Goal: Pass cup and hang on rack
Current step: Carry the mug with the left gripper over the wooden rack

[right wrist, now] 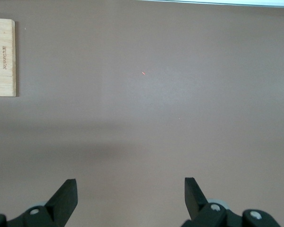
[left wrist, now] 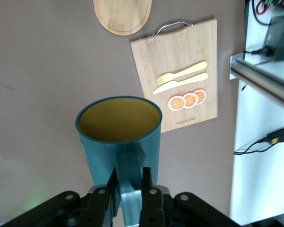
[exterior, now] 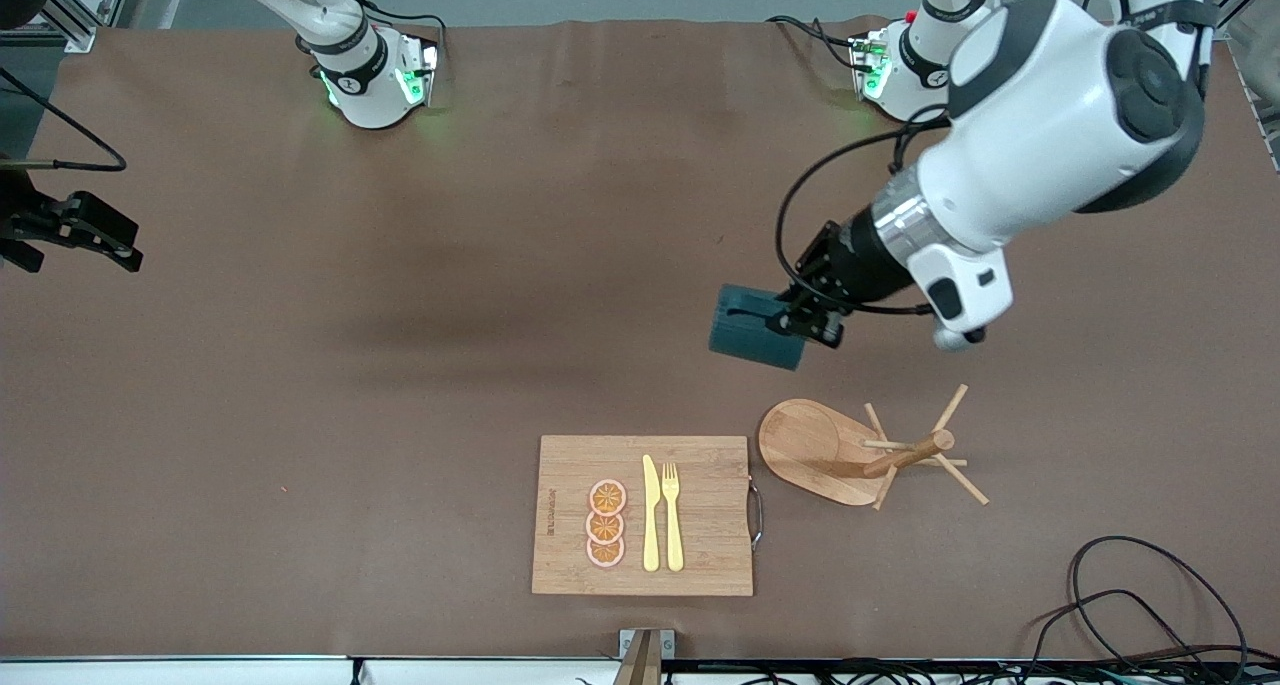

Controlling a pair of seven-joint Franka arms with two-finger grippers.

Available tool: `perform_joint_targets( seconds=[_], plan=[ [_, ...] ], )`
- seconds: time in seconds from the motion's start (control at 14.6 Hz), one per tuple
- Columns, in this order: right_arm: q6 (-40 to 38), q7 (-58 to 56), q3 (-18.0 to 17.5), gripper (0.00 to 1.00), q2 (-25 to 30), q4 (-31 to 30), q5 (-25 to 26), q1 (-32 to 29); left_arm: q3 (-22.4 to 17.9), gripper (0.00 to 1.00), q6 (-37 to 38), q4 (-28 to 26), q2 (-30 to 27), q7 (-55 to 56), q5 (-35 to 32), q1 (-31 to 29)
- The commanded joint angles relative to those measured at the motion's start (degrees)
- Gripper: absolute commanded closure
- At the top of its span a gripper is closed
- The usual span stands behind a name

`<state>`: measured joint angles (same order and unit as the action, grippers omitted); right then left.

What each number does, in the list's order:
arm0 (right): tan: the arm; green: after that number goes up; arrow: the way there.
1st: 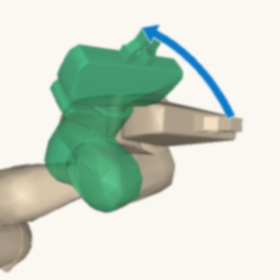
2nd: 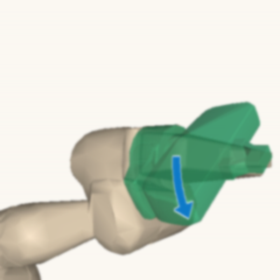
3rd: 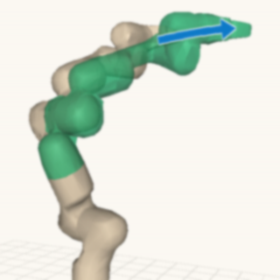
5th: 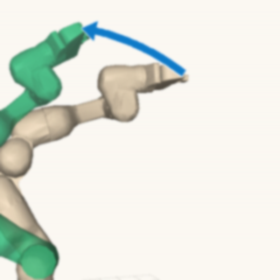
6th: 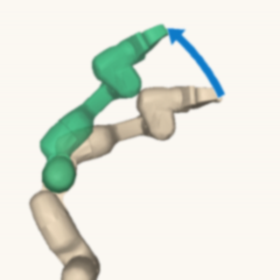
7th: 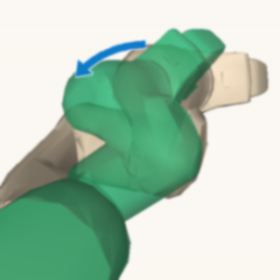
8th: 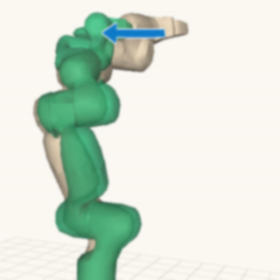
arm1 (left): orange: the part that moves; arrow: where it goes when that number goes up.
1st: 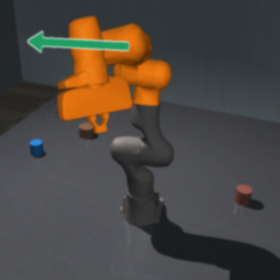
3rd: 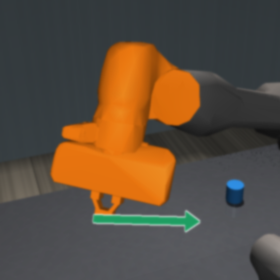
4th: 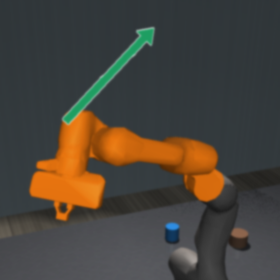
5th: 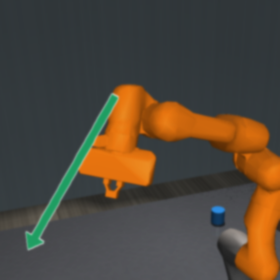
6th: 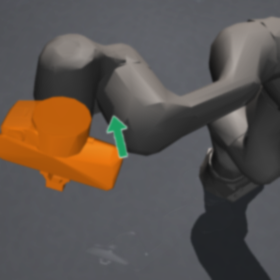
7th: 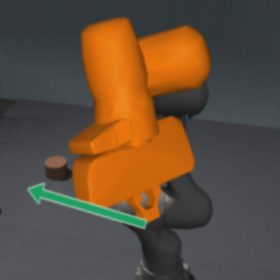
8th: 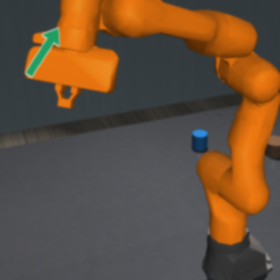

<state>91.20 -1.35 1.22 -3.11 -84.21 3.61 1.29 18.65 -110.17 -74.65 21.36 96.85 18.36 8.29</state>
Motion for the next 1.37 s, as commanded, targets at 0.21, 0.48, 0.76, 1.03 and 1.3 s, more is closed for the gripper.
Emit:
perform_joint_targets(
  seconds=[0.21, 0.48, 0.76, 1.03, 1.3],
  plan=[
    [-0.2, 0.3, -0.2, 0.0, 0.6, -0.3, -0.2, -0.1, 0.3, 1.0, -6.0, -0.7, 4.4, -3.7, 11.2, -7.0],
    [-0.2, 0.3, -0.2, 0.0, 0.6, -0.3, -0.2, -0.1, 0.2, 1.0, -7.4, -0.7, 7.1, -4.8, 11.8, -7.2],
    [-0.2, 0.3, -0.2, 0.0, 0.6, -0.3, -0.2, -0.1, 0.1, 1.0, -10.2, -0.7, 9.1, -5.2, 11.2, -7.2],
    [-0.2, 0.3, -0.2, 0.0, 0.6, -0.2, -0.2, -0.1, 0.1, 1.0, -10.7, -0.7, 10.5, -5.3, 7.2, -8.1],
    [-0.1, 0.3, -0.2, 0.0, 0.6, -0.2, -0.2, 0.0, 0.1, 1.0, -10.8, -0.7, 11.4, -6.0, 4.9, -8.6]
  ],
)
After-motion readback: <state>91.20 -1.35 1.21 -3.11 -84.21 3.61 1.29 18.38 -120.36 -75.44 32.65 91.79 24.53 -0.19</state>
